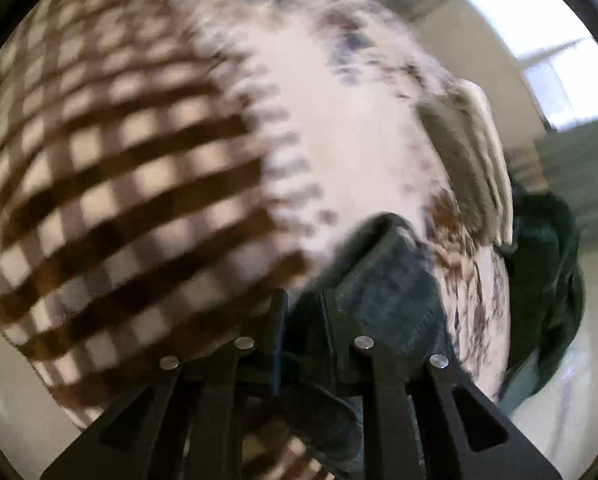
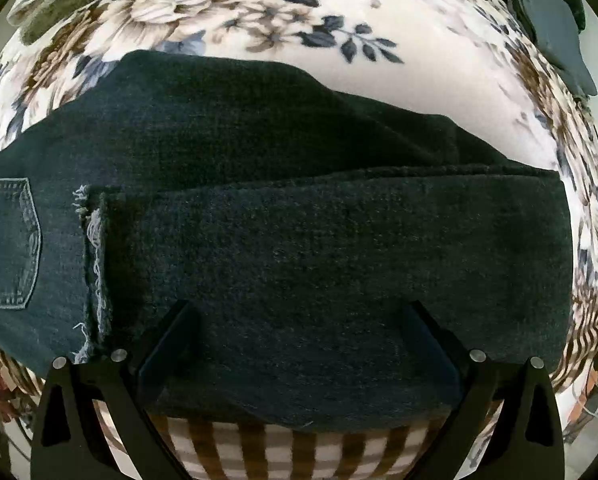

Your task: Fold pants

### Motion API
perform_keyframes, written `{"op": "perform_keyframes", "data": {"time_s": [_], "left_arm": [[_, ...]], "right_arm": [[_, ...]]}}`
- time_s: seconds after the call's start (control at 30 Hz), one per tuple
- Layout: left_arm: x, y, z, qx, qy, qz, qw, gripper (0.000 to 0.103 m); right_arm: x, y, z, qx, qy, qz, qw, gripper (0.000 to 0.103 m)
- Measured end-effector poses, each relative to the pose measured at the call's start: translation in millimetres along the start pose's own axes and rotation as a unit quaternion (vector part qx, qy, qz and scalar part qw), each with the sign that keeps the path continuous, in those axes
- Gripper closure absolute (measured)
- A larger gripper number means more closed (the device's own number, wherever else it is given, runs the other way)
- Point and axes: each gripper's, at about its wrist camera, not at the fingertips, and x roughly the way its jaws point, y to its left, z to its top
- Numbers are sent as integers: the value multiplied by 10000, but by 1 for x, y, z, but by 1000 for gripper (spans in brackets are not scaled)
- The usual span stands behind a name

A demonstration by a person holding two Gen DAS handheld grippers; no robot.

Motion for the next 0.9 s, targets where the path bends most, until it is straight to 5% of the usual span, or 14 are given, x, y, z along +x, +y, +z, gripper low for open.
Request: {"op": "perform_keyframes", "data": {"time_s": [0.1,0.17,0.23,0.43,0.53,0.57,0.63,0.77,0.83,0.9], "left_arm": [[-15,19,6,-438,115,-339,9984,81],[-27,19,2,-525,86,-643,9965,50],[-33,17,-6,-619,74,-933,9937,38],[16,-6,-27,-190,644,-554,9962,39],[23,-27,-32,274,434,-299,9982,42],[20,-36,-33,462,308,-261,9981,63],[6,-46,-34,678,91,-397,9969,74],[-12,-65,-43,1071,-213,-522,9926,73],[4,-56,-41,848,-26,-448,9954,60],[22,-37,-37,459,188,-427,9979,60]], "right_arm": [[-1,-2,0,77,31,37,10000,0],[-1,-1,0,110,11,40,9999,0],[2,-4,-1,149,5,32,9999,0],[4,-10,-10,274,70,-65,9996,0],[10,-2,1,297,108,-100,9994,0],[10,-2,0,304,109,-110,9994,0],[11,-3,4,309,106,-121,9994,0],[10,1,4,331,99,-169,9993,0],[11,3,4,341,121,-192,9992,0],[11,3,4,365,138,-200,9990,0]]}}
